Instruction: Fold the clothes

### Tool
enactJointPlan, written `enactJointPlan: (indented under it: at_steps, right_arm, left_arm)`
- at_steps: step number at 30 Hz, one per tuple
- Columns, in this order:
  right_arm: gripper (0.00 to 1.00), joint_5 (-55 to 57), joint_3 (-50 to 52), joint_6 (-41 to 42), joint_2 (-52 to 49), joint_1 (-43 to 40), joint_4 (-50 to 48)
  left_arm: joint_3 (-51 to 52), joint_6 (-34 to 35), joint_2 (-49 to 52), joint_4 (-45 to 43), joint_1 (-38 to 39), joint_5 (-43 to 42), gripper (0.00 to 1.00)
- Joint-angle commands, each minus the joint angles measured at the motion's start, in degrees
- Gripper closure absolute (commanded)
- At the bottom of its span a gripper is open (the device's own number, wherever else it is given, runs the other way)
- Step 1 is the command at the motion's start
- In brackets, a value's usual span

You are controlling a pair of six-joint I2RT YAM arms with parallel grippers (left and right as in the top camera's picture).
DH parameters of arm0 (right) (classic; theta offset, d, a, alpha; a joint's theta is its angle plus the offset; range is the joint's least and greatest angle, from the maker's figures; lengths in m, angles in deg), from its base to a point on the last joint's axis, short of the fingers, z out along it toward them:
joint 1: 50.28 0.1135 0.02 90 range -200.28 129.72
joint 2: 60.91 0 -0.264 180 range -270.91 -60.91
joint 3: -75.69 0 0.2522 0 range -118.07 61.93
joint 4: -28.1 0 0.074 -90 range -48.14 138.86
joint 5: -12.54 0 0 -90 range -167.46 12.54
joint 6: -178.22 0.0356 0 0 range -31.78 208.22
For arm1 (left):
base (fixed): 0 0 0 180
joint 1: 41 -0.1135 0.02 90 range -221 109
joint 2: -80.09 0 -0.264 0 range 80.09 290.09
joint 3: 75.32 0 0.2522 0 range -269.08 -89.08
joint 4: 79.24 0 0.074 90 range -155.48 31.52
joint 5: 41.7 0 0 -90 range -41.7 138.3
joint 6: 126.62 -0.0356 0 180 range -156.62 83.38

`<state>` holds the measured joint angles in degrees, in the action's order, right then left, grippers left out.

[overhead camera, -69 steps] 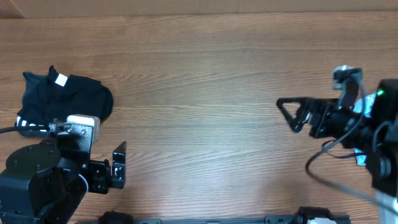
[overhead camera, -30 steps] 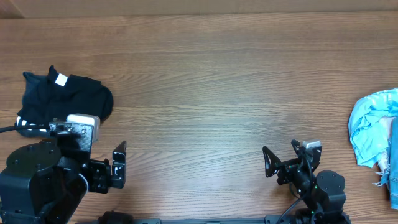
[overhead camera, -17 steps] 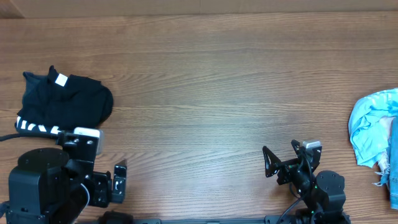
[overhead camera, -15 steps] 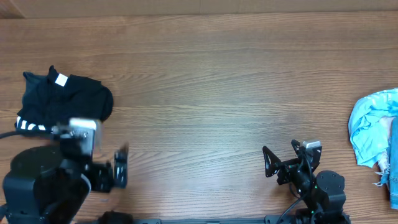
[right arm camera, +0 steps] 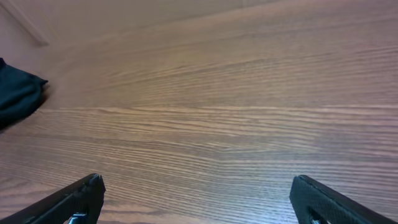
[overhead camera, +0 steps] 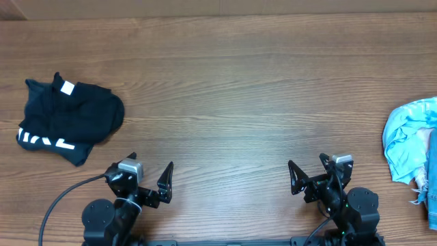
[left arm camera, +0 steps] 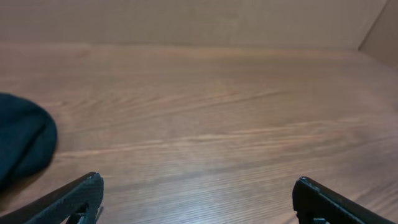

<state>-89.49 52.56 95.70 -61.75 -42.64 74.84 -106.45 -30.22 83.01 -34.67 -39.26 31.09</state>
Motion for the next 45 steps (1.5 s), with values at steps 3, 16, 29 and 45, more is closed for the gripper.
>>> enactJointPlan:
  at_steps: [3, 16, 29, 45]
  right_arm:
    - [0.0, -0.2, 0.5, 0.2, 0.7, 0.3, 0.1]
    - [0.0, -0.2, 0.5, 0.2, 0.7, 0.3, 0.1]
    - [0.0, -0.2, 0.5, 0.2, 0.7, 0.3, 0.1]
    - [0.0, -0.2, 0.5, 0.2, 0.7, 0.3, 0.1]
  left_arm:
    - [9.3, 2.4, -2.7, -7.0, -0.7, -1.8, 0.0]
    - [11.3, 2.4, -2.7, -10.7, -0.6, -1.7, 0.0]
    - [11.3, 2.4, -2.7, -10.7, -0.6, -1.7, 0.0]
    - [11.3, 2.4, -2.7, -10.7, -0.6, -1.7, 0.0]
